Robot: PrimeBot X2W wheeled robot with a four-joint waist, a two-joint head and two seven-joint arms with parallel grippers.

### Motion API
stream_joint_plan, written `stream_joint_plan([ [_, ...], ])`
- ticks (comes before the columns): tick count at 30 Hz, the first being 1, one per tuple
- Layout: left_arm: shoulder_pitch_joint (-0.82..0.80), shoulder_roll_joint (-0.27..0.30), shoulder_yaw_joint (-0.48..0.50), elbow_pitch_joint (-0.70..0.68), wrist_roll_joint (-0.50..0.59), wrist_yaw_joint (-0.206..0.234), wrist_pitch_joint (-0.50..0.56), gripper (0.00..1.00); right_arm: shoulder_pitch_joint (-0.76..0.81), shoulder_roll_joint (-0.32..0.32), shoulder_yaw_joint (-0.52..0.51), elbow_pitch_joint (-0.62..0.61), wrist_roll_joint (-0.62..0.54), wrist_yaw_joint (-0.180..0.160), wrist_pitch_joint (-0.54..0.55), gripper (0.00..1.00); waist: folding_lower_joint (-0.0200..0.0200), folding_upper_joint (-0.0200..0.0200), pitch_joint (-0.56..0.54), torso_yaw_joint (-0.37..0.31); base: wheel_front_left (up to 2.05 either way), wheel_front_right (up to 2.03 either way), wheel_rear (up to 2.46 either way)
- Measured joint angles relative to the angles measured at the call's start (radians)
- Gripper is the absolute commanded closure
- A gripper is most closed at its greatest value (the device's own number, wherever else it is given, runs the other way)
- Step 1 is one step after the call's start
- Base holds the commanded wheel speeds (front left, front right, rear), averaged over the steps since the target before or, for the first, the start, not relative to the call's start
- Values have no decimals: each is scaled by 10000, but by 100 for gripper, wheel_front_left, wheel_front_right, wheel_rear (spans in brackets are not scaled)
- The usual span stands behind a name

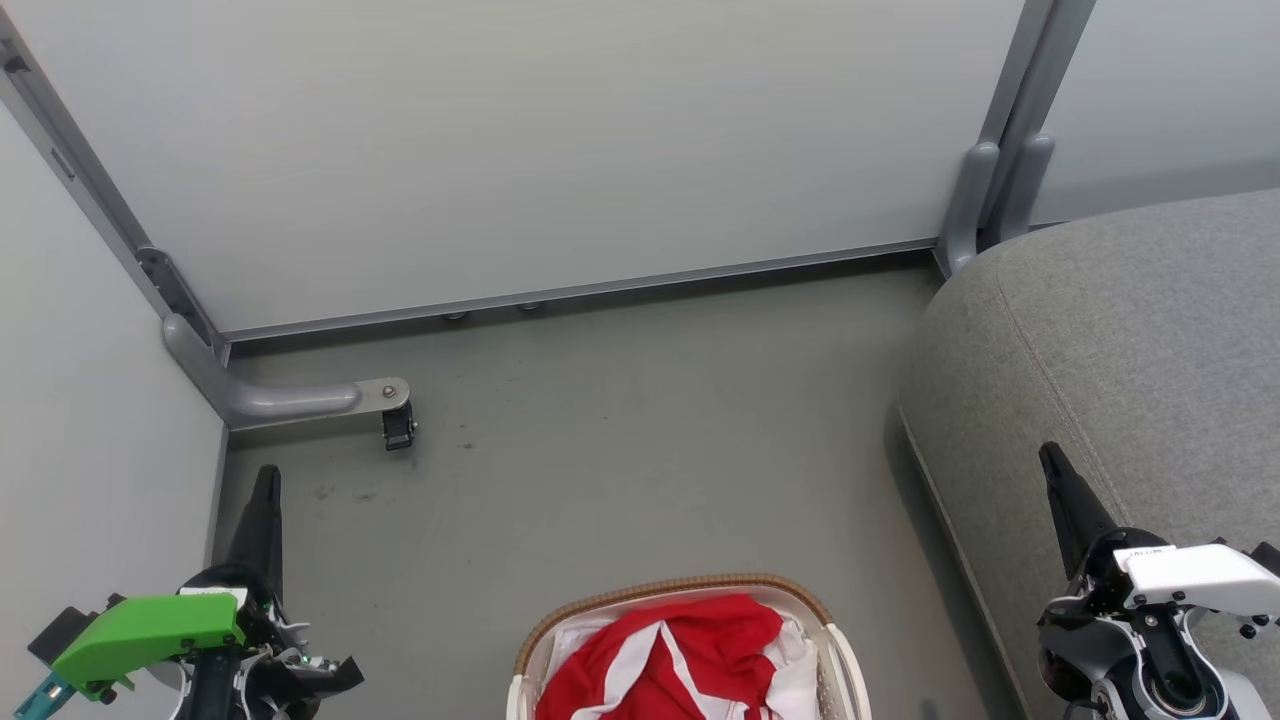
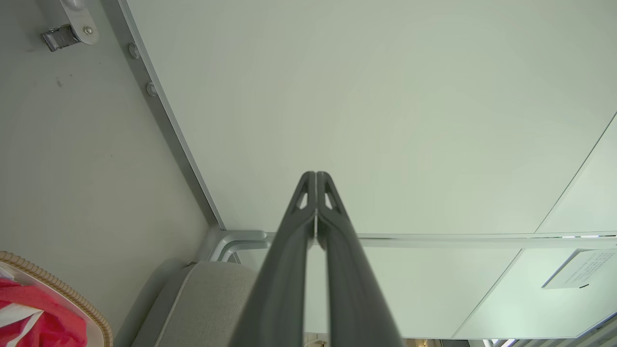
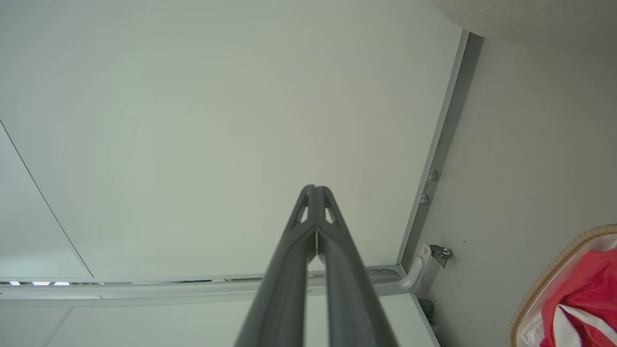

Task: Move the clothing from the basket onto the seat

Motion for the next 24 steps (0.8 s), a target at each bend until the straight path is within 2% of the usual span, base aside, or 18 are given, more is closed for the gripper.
stream_joint_plan([
  [22, 0, 0, 0, 0, 0, 0, 0, 100, 0, 0, 0, 0, 0, 0, 0, 100, 0, 0, 0, 0, 0, 0, 0],
  [23, 15, -6, -4, 52, 2, 2, -10, 0, 5, 15, 0, 50, -2, 0, 0, 0, 0, 0, 0, 0, 0, 0, 0],
  [24, 58, -21, -10, 159, 2, 4, -10, 0, 33, 44, 10, 150, -4, -2, 0, 0, 0, 0, 0, 0, 0, 0, 0],
])
